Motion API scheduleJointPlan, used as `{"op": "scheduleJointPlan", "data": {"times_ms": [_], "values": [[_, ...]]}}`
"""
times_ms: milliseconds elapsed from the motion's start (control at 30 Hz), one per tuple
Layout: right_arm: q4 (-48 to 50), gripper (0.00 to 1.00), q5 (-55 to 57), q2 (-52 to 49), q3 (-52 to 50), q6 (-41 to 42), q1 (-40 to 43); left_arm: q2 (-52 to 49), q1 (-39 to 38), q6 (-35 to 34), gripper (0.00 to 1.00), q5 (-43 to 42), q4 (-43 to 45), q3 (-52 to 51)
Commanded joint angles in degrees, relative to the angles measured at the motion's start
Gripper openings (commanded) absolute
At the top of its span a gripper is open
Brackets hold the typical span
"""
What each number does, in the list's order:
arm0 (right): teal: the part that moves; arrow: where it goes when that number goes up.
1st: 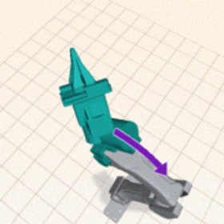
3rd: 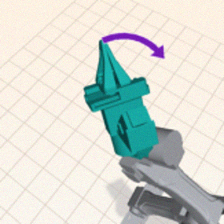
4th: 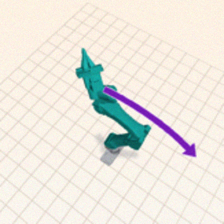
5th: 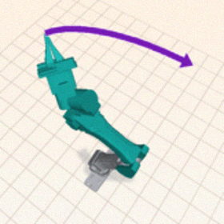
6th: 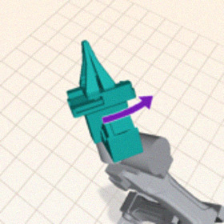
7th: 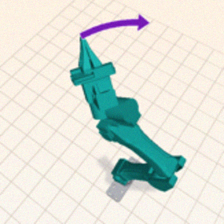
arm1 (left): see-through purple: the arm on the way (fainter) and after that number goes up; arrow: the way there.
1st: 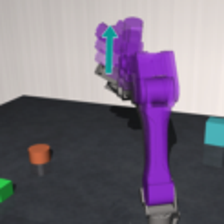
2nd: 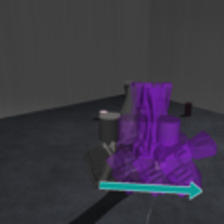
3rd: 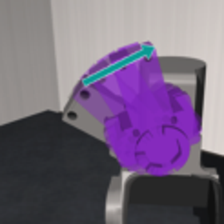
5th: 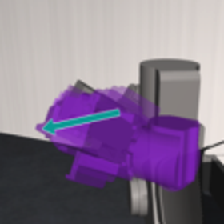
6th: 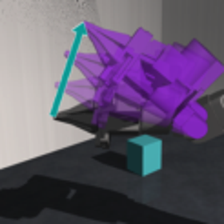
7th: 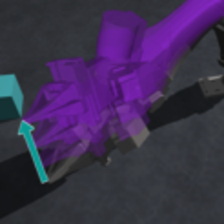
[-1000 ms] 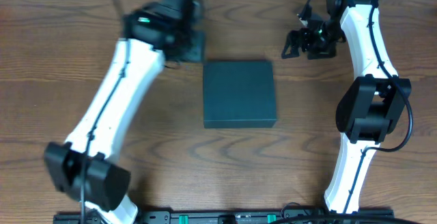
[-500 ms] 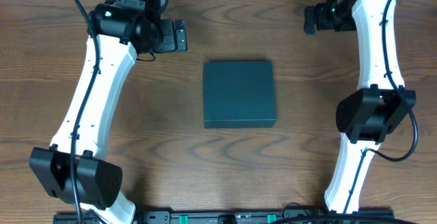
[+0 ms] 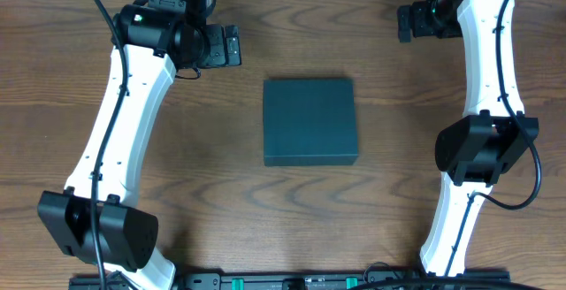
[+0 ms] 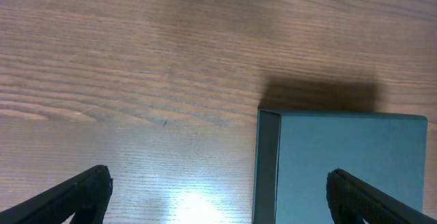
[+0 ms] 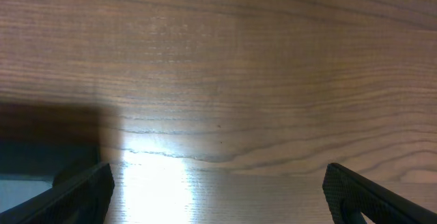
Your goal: Pack container
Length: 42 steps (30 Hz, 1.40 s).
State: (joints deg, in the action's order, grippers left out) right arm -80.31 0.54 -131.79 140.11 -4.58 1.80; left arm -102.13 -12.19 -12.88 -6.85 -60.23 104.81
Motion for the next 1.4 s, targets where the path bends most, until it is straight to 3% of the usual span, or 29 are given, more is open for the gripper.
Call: {"op": "scheduleJointPlan", "data": {"times_ms": [0, 700, 1200, 1367], "values": [[-0.11, 0.99, 0.7, 0.33, 0.98, 0.9, 0.26, -0.17, 0.07, 0.11, 0.99, 0.48, -0.35, 0.42], [-0.11, 0.99, 0.7, 2.69, 0.98, 0.9, -0.17, -0.17, 0.07, 0.11, 0.99, 0.48, -0.33, 0.42], [0.9, 0.99, 1.18, 28.22, 0.98, 0.24, -3.76, -0.17, 0.07, 0.11, 0.99, 0.48, -0.35, 0.42], [7.13, 0.99, 1.2, 39.54, -0.66, 0.13, -3.72, -0.17, 0.07, 0.11, 0.99, 0.48, -0.33, 0.42]]}}
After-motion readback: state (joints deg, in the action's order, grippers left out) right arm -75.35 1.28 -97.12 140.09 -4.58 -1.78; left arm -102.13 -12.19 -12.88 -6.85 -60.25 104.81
